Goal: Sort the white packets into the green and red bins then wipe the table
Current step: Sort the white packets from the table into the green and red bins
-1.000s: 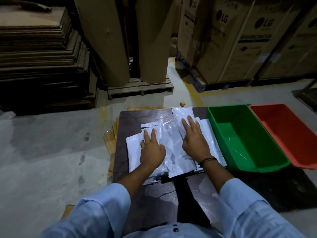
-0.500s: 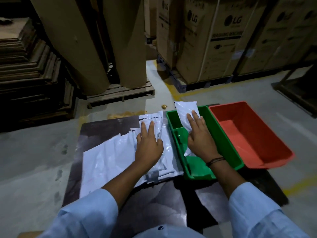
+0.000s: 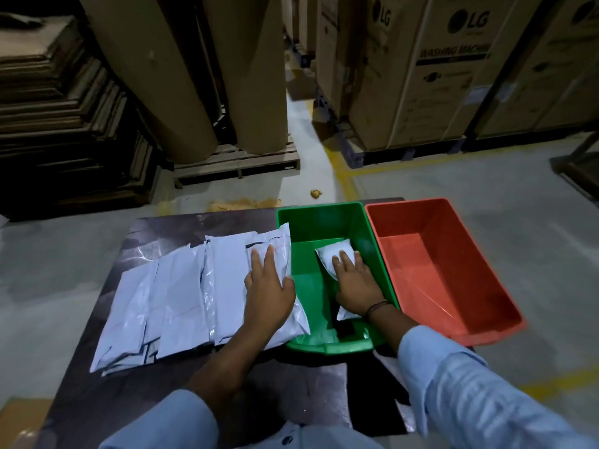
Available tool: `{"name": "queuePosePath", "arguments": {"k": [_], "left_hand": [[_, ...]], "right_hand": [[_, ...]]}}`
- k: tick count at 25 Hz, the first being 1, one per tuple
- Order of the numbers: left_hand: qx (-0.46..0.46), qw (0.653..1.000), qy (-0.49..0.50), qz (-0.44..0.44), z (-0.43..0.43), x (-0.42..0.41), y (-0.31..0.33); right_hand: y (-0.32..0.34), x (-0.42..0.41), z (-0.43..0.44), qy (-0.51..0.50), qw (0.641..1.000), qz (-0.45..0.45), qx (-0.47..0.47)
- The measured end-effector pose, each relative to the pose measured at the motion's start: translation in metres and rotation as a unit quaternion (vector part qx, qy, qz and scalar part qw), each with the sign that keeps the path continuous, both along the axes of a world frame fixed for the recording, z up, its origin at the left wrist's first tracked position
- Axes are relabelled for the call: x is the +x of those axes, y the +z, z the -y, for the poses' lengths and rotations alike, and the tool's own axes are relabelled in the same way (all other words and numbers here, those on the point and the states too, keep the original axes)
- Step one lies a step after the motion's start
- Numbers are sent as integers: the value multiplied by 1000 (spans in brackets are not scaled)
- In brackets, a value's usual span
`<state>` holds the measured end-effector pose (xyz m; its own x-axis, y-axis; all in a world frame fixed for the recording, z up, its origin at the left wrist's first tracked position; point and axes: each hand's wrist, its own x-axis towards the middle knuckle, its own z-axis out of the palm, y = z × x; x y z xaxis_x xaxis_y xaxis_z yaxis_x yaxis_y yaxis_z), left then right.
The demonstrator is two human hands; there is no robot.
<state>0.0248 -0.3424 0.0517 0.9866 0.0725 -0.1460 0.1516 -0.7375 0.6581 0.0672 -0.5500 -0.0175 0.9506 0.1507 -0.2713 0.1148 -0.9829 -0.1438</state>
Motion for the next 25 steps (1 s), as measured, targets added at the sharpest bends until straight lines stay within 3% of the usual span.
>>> {"name": "queuePosePath", "arguments": {"k": [10,22,25], "left_hand": [[28,999,-18,-7,12,-7,-12],[62,997,-46,6,15,-2,-16],[51,998,-43,20,16,2,-13]], "right_hand": [[-37,4,-6,0,998,-30,-64],[-20,0,-14,-2,996,-30,-81],[3,6,-9,28,996,58,-63]]}}
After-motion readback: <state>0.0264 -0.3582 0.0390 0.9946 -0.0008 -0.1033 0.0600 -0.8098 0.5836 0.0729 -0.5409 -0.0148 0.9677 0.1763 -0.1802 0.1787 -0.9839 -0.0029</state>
